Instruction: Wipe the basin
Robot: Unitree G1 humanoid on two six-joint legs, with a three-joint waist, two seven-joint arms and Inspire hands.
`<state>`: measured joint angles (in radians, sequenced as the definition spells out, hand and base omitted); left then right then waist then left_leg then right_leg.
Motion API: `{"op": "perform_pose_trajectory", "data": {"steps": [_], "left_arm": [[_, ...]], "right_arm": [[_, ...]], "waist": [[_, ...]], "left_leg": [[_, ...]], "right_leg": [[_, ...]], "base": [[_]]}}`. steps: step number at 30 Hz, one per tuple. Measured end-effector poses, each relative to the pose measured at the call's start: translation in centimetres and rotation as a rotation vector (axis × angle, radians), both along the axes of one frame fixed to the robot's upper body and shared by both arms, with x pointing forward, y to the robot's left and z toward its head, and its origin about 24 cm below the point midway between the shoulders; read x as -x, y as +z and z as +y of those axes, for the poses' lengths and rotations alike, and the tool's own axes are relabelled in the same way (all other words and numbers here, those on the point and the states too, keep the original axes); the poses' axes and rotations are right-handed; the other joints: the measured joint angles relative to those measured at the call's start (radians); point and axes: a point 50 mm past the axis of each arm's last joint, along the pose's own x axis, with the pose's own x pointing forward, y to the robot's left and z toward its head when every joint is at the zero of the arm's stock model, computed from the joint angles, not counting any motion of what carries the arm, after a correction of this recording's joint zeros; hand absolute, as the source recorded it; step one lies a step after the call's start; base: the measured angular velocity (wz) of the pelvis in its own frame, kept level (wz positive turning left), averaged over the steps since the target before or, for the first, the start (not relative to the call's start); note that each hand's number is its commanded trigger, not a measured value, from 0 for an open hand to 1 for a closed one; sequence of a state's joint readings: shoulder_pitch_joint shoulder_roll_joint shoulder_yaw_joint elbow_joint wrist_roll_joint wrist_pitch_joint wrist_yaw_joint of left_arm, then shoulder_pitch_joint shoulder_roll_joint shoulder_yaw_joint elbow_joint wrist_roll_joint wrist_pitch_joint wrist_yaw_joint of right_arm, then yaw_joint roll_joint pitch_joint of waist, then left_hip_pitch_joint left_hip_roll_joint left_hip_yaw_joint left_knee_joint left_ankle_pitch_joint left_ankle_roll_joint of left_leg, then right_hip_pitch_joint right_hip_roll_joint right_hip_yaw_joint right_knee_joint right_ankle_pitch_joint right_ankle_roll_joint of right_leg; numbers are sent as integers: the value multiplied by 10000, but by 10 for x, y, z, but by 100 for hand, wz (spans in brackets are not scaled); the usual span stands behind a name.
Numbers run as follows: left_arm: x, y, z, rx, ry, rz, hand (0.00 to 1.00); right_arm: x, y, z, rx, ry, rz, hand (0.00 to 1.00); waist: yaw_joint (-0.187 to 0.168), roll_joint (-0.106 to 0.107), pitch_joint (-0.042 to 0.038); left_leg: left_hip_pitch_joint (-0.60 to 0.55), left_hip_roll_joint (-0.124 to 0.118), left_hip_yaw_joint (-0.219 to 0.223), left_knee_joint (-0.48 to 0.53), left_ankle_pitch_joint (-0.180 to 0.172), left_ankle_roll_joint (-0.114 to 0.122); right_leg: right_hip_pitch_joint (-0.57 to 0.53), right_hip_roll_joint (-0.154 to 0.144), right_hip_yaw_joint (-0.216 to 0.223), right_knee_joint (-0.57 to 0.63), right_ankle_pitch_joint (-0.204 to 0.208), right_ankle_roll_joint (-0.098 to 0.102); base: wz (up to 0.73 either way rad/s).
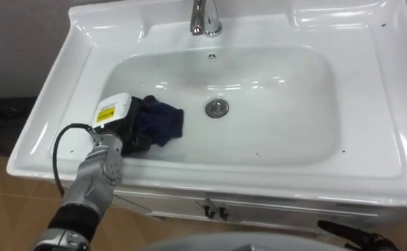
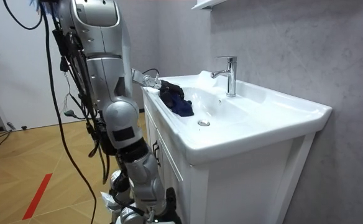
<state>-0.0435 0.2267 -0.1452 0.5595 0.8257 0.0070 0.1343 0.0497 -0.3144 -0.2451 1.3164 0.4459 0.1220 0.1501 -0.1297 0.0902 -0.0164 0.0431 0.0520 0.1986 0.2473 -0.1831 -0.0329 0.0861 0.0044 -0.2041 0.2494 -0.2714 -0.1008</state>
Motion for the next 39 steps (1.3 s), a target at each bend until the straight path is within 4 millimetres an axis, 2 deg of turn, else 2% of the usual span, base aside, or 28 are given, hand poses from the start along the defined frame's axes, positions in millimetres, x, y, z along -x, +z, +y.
{"op": "perform_pose_trajectory", "data": {"steps": [2, 4, 7, 11, 15, 19, 21, 26, 30, 34, 39], "left_arm": [[-2, 2, 1, 451, 299, -114, 100], [-4, 7, 7, 960, 723, -278, 100], [-7, 11, 7, 1590, 989, -537, 100], [-11, 20, 7, 1839, 1032, -997, 100], [-20, 44, 14, 1932, 1441, -2419, 100], [-26, 70, 24, 1744, 1998, -4144, 100], [-26, 75, 26, 1643, 2155, -4660, 100], [-26, 82, 26, 1568, 2304, -5332, 100], [-27, 91, 27, 1447, 2363, -5944, 100], [-26, 104, 30, 1364, 2392, -6843, 100], [-22, 104, 33, 1306, 2531, -7028, 100]], "right_arm": [[1, 0, 0, 82, 51, 45, 0], [3, -3, 6, 68, -57, -18, 0], [6, -7, 15, -71, 142, 42, 0], [8, -10, 22, -105, 518, 136, 0], [10, -10, 23, -60, 625, 177, 0], [12, -11, 25, -112, 849, 268, 0], [14, -11, 26, -168, 943, 332, 0], [15, -12, 28, -225, 1106, 390, 0], [19, -12, 28, -223, 1077, 461, 0], [22, -12, 28, -325, 1246, 434, 0], [25, -13, 30, -488, 1499, 481, 0]], "waist": [[-13, -44, -2], [-14, -199, 45], [-28, -307, 53], [11, -302, 95], [27, -241, 228], [10, -185, 203], [12, -169, 193], [20, -160, 187], [55, -137, 178], [275, -78, 178], [379, -31, 156]], "left_leg": [[-11, -13, -81, 33, -22, -35], [-4, -30, -130, 27, -23, -35], [-169, -32, -247, 161, -73, -75], [-319, -44, -339, 281, -116, -103], [-448, -43, -396, 314, -127, -109], [-474, -70, -402, 199, -127, -109], [-349, -78, -403, 52, -127, -109], [90, -120, -401, -426, -125, -111], [335, -162, -422, -645, -124, -110], [495, -241, -470, -782, -122, -105], [585, -298, -612, -835, -122, -102]], "right_leg": [[43, -9, -30, -123, -2, -2], [114, -16, -73, -219, 0, -1], [172, -13, -315, -405, 46, 23], [175, -23, -460, -454, 63, 50], [97, -15, -492, -447, 63, 49], [54, -23, -490, -446, 67, 54], [163, -16, -500, -444, 85, 79], [415, -11, -481, -489, 95, 96], [601, -12, -363, -662, 182, 235], [621, -66, -157, -671, 197, 262], [676, -106, -161, -689, 228, 315]], "base": [[4], [4], [20], [17], [3], [-1], [0], [1], [-2], [-15], [3]]}}
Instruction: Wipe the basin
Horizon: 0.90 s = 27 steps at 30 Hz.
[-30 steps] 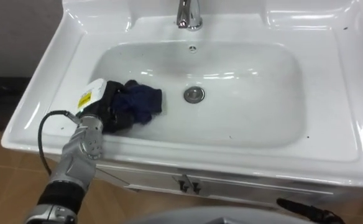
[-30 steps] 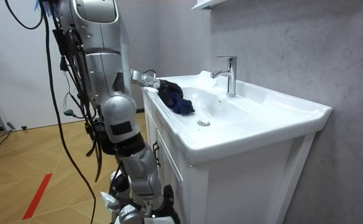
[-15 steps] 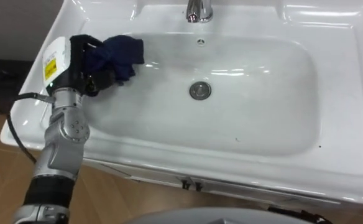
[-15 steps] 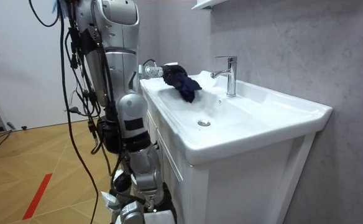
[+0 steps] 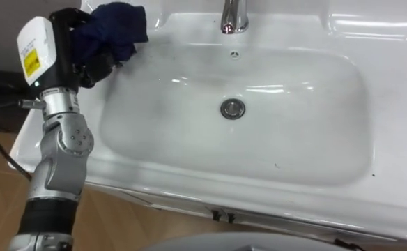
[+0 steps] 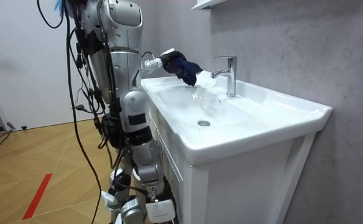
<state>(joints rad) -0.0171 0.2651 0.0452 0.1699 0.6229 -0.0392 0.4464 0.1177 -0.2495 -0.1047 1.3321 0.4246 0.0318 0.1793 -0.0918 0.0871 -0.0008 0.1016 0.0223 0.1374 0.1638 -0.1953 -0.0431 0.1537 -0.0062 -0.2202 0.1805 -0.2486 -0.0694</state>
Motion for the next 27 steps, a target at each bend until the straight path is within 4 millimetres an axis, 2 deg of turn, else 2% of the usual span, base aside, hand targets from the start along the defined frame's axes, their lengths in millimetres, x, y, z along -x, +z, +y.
{"op": "perform_pose_trajectory", "data": {"steps": [3, 10, 18, 26, 27], "left_arm": [[4, -1, 7, -11, 285, 68, 100], [14, -7, 26, -145, 1230, 490, 100], [27, -24, 33, -109, 1673, 1427, 100], [37, -39, 38, -68, 1840, 2283, 100], [40, -41, 38, -88, 1857, 2370, 91]], "right_arm": [[0, 0, 1, -87, 14, -4, 0], [4, 0, 1, -84, 160, 199, 0], [5, -1, 1, -90, 104, 366, 0], [6, -2, 4, -84, 72, 395, 0], [7, -2, 4, -95, 27, 404, 0]], "waist": [[151, -3, 2], [189, 0, 1], [184, -37, 22], [201, -151, -13], [203, -164, -18]], "left_leg": [[-25, -15, -33, 17, -18, 30], [-20, -15, -74, 48, -22, 37], [-152, -16, -85, 380, -60, 99], [-325, -15, -127, 724, -63, 109], [-324, -17, -139, 723, -63, 109]], "right_leg": [[10, 3, 2, -132, 31, 52], [32, 7, -58, -128, 31, 52], [69, -17, -132, -112, 30, 53], [66, -31, -150, -110, 29, 64], [66, -29, -149, -102, 31, 65]], "base": [[-1], [1], [1], [2], [0]]}}
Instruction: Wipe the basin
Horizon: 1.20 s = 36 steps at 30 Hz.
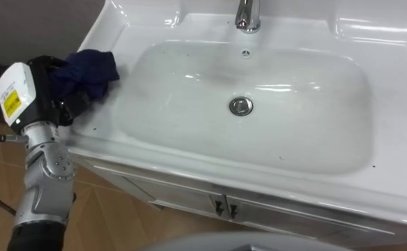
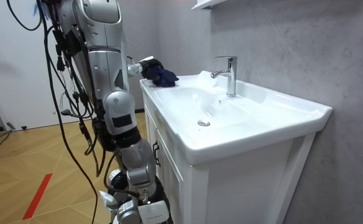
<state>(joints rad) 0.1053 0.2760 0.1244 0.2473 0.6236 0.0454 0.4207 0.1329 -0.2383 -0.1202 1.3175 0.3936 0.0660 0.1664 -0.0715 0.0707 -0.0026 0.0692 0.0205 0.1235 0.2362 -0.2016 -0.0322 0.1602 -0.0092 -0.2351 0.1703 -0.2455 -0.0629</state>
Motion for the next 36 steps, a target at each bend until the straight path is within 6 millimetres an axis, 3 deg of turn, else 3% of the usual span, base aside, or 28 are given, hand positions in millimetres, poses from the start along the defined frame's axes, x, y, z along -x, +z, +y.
{"op": "perform_pose_trajectory", "data": {"steps": [2, 26, 36], "left_arm": [[3, -2, 1, -1, 29, 102, 0], [-1, 4, -1, -11, -53, -169, 0], [-8, 25, -9, -104, -537, -1247, 0]], "right_arm": [[2, 0, 0, -9, -58, 38, 0], [2, 0, 1, -27, -293, -23, 0], [1, -1, 2, 54, -199, -48, 0]], "waist": [[7, -12, -8], [-1, 52, -8], [-3, 62, 84]], "left_leg": [[0, -2, -22, -1, 0, 0], [93, -6, 29, 16, -6, 4], [80, -6, 46, 5, -6, 5]], "right_leg": [[4, 5, 1, 7, 1, 1], [135, 10, 68, -18, 2, -1], [80, 11, 131, -43, -4, 7]], "base": [[0], [-1], [0]]}}
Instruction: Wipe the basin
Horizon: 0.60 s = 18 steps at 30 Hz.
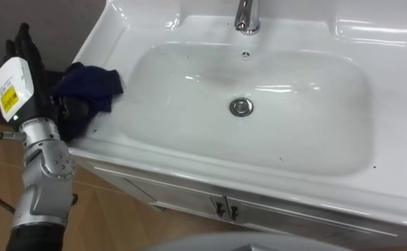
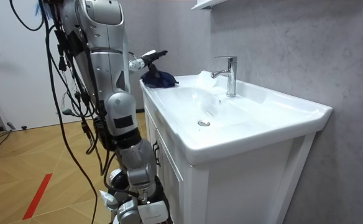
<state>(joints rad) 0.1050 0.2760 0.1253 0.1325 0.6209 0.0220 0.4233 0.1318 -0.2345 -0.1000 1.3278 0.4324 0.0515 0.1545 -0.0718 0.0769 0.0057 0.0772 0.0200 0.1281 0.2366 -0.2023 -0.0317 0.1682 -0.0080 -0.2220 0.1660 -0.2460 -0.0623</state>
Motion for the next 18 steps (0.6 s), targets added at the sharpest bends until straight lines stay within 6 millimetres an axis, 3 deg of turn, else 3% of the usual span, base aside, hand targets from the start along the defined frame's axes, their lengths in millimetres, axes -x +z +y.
{"op": "perform_pose_trajectory", "data": {"steps": [5, 6, 11, 14, 18], "left_arm": [[-1, 2, -2, 14, -203, -171, 0], [-1, 3, -2, 128, -217, -244, 0], [-5, 8, -1, 1737, -34, -981, 0], [-8, 16, 5, 2560, 245, -1563, 0], [-5, 40, 15, 3311, 515, -3033, 0]], "right_arm": [[0, 0, 0, 74, -15, -35, 0], [-1, 0, 0, 103, -16, -41, 0], [-7, 0, 0, 106, 50, -176, 0], [-9, 0, 0, 113, 62, -233, 0], [-9, 0, 0, 111, 53, -225, 0]], "waist": [[-24, 15, 2], [-23, 63, -33], [-19, 20, -17], [-3, 19, -27], [55, 8, -19]], "left_leg": [[-21, 2, 5, -4, 0, 0], [-27, 3, 6, -5, 0, 0], [3, 5, 39, -12, 0, 0], [36, 0, -14, -15, 0, -1], [-36, -30, -140, -13, 0, 0]], "right_leg": [[-14, 7, -3, 20, 1, -1], [-24, 6, -10, 21, 2, -2], [-1, 0, -5, 39, 3, -4], [48, 3, 4, -2, 2, -4], [51, 6, -29, -129, 1, -2]], "base": [[0], [0], [0], [0], [4]]}}
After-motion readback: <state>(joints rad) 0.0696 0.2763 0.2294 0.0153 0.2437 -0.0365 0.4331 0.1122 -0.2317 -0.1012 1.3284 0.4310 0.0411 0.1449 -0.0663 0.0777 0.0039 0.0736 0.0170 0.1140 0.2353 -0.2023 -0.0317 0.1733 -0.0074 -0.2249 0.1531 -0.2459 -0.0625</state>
